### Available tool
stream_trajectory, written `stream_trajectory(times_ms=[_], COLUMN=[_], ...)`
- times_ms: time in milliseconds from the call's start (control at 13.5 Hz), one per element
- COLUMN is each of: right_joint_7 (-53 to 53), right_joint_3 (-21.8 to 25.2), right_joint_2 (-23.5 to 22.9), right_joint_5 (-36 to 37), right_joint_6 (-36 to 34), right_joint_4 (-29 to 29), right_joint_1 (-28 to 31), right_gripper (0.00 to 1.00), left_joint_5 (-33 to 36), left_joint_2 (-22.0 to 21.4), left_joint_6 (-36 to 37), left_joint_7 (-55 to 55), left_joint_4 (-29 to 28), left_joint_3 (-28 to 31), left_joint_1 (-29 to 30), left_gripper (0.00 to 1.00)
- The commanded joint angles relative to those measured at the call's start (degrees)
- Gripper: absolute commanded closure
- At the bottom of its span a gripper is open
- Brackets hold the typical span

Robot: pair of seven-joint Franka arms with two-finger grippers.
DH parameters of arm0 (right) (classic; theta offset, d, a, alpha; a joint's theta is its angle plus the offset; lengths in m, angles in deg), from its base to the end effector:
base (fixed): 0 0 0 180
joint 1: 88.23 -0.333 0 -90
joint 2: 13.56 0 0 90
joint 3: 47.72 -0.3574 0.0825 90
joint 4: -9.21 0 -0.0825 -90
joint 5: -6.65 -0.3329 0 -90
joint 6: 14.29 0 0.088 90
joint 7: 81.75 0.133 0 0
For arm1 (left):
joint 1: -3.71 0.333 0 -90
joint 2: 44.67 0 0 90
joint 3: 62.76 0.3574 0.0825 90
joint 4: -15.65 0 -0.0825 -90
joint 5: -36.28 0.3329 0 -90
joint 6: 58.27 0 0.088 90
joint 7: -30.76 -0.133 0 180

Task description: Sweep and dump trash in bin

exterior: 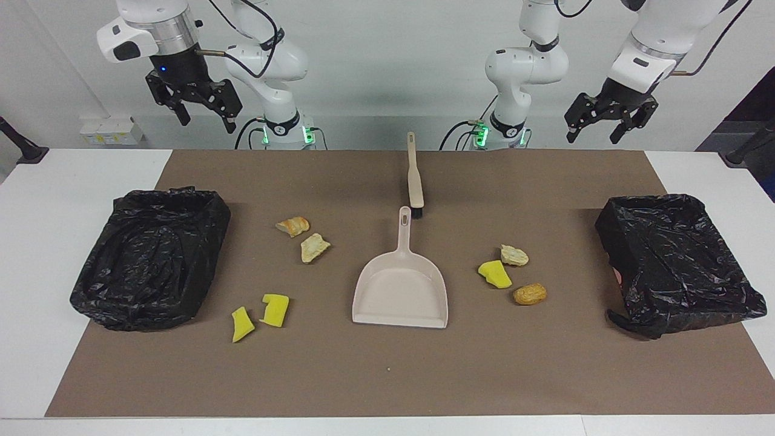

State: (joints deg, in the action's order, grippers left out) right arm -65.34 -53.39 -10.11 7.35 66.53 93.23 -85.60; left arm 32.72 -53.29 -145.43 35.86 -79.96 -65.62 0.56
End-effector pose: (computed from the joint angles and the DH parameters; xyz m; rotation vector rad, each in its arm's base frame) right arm 0.4637 0.0249 0.6979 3.1029 -0.3670 0.0110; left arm 0.4410 -0.0572 0.6660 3.0869 -0.0285 -0.0039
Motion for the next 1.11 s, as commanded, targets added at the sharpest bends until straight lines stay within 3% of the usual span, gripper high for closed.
stream_trajectory(times_ms=[0,742,1039], right_joint_7=[-1.21,-1.21,-1.38], right_joint_3=[-0.04,0.04,-0.13], right_joint_2=[1.13,1.13,1.21], right_joint_5=[-1.58,-1.58,-1.58], right_joint_6=[-0.14,-0.22,-0.49], right_joint_4=[1.06,1.06,1.06], right_joint_1=[0.8,0.71,0.71], right_gripper=[0.0,0.0,0.0], left_joint_5=[-0.74,-0.39,-0.83], left_joint_2=[-1.31,-0.96,-1.4], left_joint_6=[-0.82,-0.73,-1.44], left_joint_7=[0.26,1.31,2.81], left_joint_4=[-1.51,-0.54,-1.59], left_joint_3=[-0.04,-0.04,-2.23], left_joint_1=[0.34,0.43,-3.25], left_gripper=[0.0,0.0,0.0])
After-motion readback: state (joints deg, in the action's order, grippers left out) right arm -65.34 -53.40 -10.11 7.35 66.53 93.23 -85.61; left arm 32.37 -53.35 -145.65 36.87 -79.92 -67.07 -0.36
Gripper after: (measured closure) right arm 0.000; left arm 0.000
